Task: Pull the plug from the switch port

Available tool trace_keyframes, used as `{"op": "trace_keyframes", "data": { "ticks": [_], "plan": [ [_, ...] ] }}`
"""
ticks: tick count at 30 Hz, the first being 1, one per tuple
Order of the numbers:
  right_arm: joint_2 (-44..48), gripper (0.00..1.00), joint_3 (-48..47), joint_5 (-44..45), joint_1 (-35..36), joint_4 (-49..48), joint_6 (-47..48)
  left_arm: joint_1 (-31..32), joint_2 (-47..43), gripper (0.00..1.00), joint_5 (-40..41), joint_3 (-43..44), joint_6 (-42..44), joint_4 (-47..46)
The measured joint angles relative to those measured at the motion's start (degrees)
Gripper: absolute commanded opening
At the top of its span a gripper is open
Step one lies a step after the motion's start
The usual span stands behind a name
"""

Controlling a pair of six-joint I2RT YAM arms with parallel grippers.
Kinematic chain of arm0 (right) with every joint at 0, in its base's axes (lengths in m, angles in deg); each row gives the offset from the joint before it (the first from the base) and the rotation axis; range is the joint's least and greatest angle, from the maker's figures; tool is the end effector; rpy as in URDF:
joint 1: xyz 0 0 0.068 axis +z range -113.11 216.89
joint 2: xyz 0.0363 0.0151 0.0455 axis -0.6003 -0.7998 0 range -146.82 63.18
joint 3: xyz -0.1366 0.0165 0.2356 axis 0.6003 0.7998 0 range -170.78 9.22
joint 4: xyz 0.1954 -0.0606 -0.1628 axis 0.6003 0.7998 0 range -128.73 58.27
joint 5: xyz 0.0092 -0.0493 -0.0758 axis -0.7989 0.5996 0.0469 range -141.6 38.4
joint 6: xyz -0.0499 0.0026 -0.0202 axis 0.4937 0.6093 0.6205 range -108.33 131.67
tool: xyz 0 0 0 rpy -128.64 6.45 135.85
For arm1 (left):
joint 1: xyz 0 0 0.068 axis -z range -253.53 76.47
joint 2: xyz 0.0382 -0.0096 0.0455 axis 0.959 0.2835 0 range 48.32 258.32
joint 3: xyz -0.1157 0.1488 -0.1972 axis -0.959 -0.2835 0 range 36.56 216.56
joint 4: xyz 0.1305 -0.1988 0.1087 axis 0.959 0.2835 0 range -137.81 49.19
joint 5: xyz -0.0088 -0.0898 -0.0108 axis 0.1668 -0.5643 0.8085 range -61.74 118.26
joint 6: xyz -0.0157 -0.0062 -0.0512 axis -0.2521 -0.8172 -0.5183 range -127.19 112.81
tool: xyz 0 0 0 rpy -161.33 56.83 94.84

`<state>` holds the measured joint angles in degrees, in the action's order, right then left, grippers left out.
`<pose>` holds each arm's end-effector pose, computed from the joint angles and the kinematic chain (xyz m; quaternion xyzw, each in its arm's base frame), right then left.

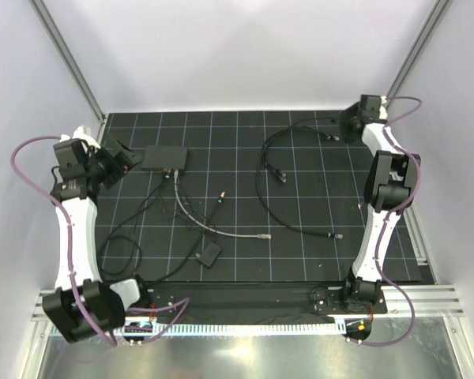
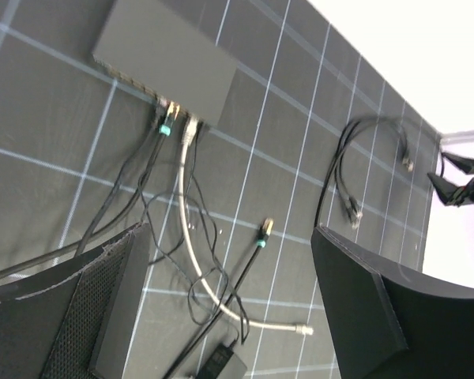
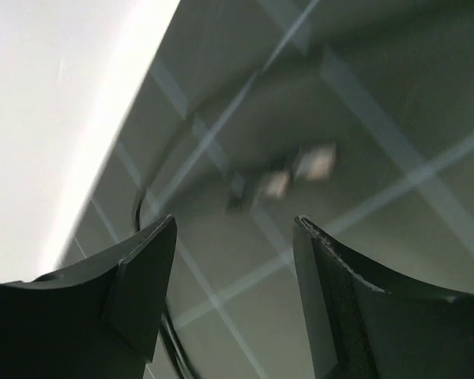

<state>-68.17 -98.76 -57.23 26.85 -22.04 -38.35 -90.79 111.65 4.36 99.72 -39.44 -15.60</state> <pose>0.5193 -0.0884 0.1992 0.4351 0.7943 0.1860 0.3810 0.2302 0.0565 0.3516 -0.2683 0.8202 -0.2413 0.4438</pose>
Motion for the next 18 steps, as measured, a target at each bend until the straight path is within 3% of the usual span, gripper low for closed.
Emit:
{"op": "trace_keyframes", "data": {
  "ticks": [4,8,13,18],
  "plan": [
    [10.64,0.70,10.01,4.92,9.01,-0.07,4.11,-0.02,5.38,0.84,-2.45,0.00,0.90,-0.07],
    [14.69,0.70,10.10,2.60,22.75,-7.72,9.75,-0.11,10.16,0.79,-4.90,0.00,1.68,-0.79],
    [6.01,0.59,0.20,-10.12,36.87,-18.99,14.40,-0.13,17.42,0.68,-7.76,0.15,2.08,-4.68],
    [-4.92,0.58,-6.32,-20.35,42.01,-22.73,15.67,-0.13,28.55,0.62,-10.43,0.72,1.99,-11.08]
  ]
}}
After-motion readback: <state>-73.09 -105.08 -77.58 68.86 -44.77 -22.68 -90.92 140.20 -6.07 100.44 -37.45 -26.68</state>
